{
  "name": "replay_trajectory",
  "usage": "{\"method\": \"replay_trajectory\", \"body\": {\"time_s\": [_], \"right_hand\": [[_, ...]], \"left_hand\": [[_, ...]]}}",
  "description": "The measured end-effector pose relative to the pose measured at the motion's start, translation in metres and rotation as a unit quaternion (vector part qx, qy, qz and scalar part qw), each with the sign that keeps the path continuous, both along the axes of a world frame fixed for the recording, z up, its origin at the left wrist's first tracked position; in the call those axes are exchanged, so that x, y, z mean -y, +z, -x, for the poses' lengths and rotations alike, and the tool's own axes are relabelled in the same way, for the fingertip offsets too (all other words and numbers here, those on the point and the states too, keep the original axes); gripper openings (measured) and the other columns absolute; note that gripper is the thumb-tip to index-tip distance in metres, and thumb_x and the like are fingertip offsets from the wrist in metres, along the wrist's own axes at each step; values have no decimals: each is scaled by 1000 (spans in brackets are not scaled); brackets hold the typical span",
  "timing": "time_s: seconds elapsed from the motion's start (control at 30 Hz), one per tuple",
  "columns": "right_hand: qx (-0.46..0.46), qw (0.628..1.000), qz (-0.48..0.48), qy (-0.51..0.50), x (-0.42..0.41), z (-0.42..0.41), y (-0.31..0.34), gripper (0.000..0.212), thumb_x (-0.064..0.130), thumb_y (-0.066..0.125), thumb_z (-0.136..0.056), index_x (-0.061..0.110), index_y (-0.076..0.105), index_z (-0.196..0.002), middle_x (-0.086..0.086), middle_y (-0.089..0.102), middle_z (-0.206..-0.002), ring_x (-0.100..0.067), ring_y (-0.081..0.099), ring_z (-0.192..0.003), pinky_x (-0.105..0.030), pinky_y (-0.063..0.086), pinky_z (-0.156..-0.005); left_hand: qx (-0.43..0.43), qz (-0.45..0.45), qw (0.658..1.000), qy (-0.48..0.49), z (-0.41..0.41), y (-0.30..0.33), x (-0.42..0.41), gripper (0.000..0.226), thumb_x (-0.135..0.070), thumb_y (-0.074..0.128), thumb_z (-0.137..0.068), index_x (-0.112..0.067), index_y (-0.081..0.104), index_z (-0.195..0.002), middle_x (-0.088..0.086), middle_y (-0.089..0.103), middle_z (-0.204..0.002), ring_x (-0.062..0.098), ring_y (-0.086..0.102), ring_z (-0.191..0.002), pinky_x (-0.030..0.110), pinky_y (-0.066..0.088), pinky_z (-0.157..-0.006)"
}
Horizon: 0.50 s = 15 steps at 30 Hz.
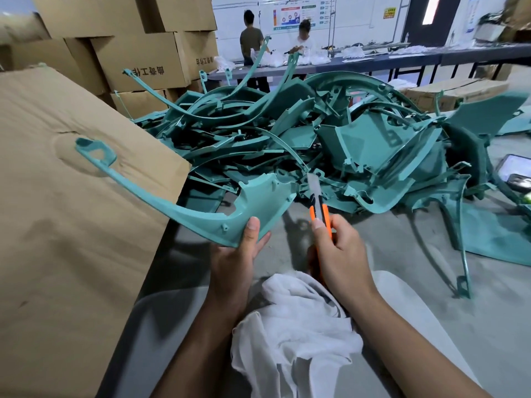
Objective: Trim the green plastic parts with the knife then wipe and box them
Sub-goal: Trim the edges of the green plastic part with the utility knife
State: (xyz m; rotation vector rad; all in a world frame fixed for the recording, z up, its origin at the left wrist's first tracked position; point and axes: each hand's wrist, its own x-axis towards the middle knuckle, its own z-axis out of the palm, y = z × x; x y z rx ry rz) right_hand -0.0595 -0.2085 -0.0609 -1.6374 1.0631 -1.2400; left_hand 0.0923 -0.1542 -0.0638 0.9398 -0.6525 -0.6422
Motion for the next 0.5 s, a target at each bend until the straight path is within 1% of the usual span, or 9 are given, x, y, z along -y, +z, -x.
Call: {"method": "replay_trajectory", "body": {"time_s": [0.03,0.1,0.2,0.23,0.27,0.33,0.37,0.43,0.5], "right_hand": [[-1,999,31,-14,0,0,1,30,34,53,-107,14,54,-85,-18,61,-70,-36,58,-64,-50,50,-60],[-12,996,92,-8,-3,1,4,29,32,54,-108,19,51,-82,-10,55,-66,-28,52,-59,-45,45,-56],[-15,991,123,58,-9,0,8,25,28,55,-108,26,53,-83,-5,54,-68,-19,50,-60,-26,40,-53],[-20,990,121,64,-10,0,8,25,27,56,-108,28,53,-83,-4,55,-70,-17,50,-60,-22,39,-54],[-22,991,113,64,-9,1,8,26,28,56,-108,28,53,-82,-4,56,-70,-17,50,-61,-21,39,-54],[-25,995,75,64,-6,3,5,26,30,56,-107,23,55,-82,-7,58,-71,-21,53,-63,-31,44,-58],[-29,996,53,62,-5,4,4,28,32,56,-107,19,54,-82,-8,56,-69,-20,52,-62,-33,44,-59],[-51,997,42,50,-2,7,-1,32,33,56,-106,15,51,-79,-1,48,-63,-7,43,-56,-23,38,-55],[-95,994,39,30,0,9,-4,29,33,56,-106,16,57,-82,8,48,-62,-3,43,-53,-18,36,-52]], "left_hand": [[27,-7,1000,0,-1,-1,1,29,-35,76,-81,-32,77,-110,-4,75,-119,19,72,-111,35,61,-86],[97,-15,995,-13,0,-1,0,23,-42,75,-80,-47,78,-103,-10,77,-112,17,73,-110,38,59,-91],[129,-9,991,-36,-2,-4,-2,24,-42,71,-82,-48,77,-105,-11,77,-111,17,73,-110,44,56,-98],[130,-5,991,-37,-2,-4,-2,25,-41,71,-83,-47,77,-106,-10,77,-112,18,72,-110,45,55,-99],[128,-1,991,-39,-2,-3,-1,25,-40,72,-83,-46,77,-107,-9,77,-113,18,72,-111,45,56,-99],[106,7,994,-38,-1,-2,-1,26,-38,72,-82,-46,77,-107,-11,76,-114,16,72,-111,40,59,-94],[91,8,995,-32,-2,-1,-2,26,-38,72,-82,-46,77,-106,-11,76,-115,16,72,-111,37,59,-91],[77,9,997,-28,-4,-2,-4,26,-39,73,-81,-44,77,-107,-10,76,-117,17,71,-114,35,59,-91],[59,8,998,-22,-5,-1,-5,31,-41,74,-80,-37,78,-110,-7,75,-119,20,70,-115,35,60,-91]]}}
